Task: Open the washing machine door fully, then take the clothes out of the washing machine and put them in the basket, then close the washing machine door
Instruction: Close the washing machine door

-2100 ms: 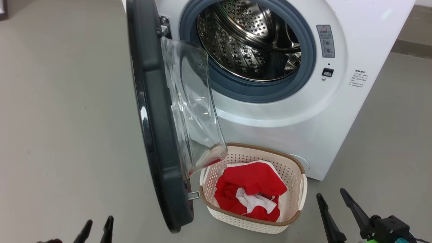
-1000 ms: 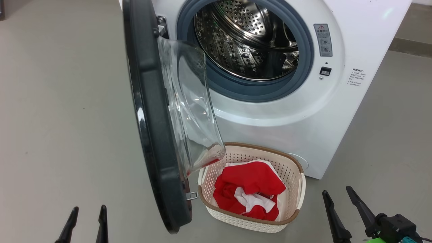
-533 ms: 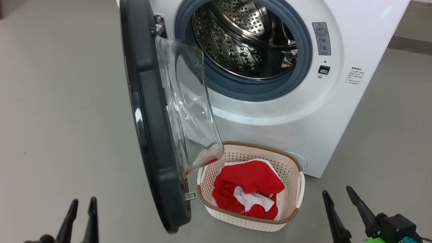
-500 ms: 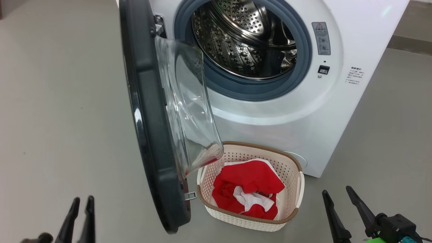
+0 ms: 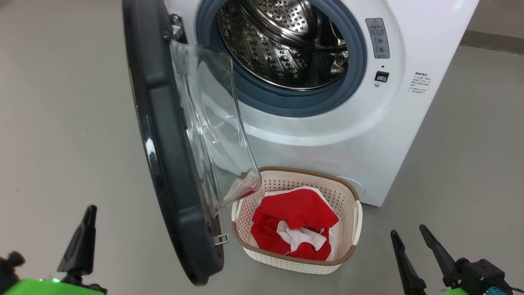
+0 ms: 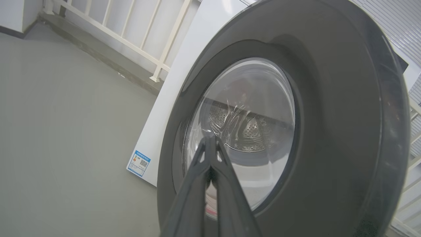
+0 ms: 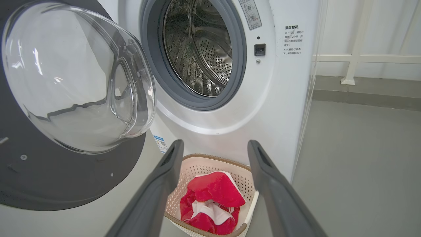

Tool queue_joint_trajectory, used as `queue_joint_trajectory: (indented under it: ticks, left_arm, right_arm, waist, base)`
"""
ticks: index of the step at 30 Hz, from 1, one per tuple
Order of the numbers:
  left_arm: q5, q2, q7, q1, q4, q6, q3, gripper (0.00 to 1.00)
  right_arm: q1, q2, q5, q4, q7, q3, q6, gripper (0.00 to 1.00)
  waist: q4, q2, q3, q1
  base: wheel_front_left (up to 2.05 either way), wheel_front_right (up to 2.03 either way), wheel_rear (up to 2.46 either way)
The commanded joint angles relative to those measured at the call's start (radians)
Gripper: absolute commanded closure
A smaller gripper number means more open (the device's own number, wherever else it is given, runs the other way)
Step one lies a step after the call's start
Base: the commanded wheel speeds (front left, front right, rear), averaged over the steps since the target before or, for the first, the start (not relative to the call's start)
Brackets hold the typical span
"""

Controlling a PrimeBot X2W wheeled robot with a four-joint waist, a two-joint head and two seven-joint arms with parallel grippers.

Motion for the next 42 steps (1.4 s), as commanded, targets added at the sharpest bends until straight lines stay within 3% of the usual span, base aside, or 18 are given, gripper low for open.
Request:
queue_joint_trajectory:
  ticks: [1, 4, 10, 15, 18, 29, 42]
  left_arm:
    - [-0.053, 0.052, -0.012, -0.053, -0.035, -0.006, 0.03, 1.0]
    - [-0.244, 0.113, 0.004, -0.062, -0.076, -0.006, -0.007, 1.0]
    - [-0.562, 0.193, 0.142, -0.06, -0.166, -0.006, -0.018, 1.0]
    - [-0.753, 0.188, 0.316, -0.054, -0.225, -0.006, 0.049, 1.0]
    - [-0.815, 0.169, 0.436, -0.045, -0.254, -0.006, 0.102, 1.0]
    - [-0.826, 0.055, 0.749, -0.021, -0.275, -0.006, 0.22, 1.0]
    - [-0.756, -0.088, 0.968, -0.056, -0.274, -0.006, 0.315, 1.0]
  right_arm:
    - [-0.031, -0.02, -0.011, -0.027, -0.006, 0.025, 0.006, 0.0]
    - [-0.036, -0.023, -0.009, -0.027, -0.006, 0.023, 0.006, 0.0]
    - [-0.042, -0.024, -0.009, -0.028, -0.006, 0.023, 0.006, 0.0]
    - [-0.049, -0.025, -0.01, -0.03, -0.006, 0.024, 0.006, 0.0]
    - [-0.052, -0.026, -0.01, -0.031, -0.006, 0.025, 0.006, 0.0]
    - [-0.063, -0.03, -0.011, -0.034, -0.006, 0.023, 0.006, 0.0]
    - [-0.074, -0.032, -0.009, -0.033, -0.006, 0.018, 0.006, 0.0]
  waist:
    - [-0.007, 0.0, 0.008, 0.0]
    - [-0.012, 0.0, 0.015, 0.0]
    - [-0.018, 0.0, 0.027, 0.0]
    - [-0.021, 0.0, 0.038, 0.0]
    - [-0.024, 0.0, 0.044, 0.0]
    - [-0.031, 0.0, 0.065, 0.0]
    - [-0.045, 0.0, 0.078, 0.0]
  base:
    - [0.0, 0.0, 0.0]
    - [0.0, 0.0, 0.0]
    - [0.0, 0.0, 0.0]
    - [0.0, 0.0, 0.0]
    - [0.0, 0.0, 0.0]
    - [0.0, 0.0, 0.0]
    - [0.0, 0.0, 0.0]
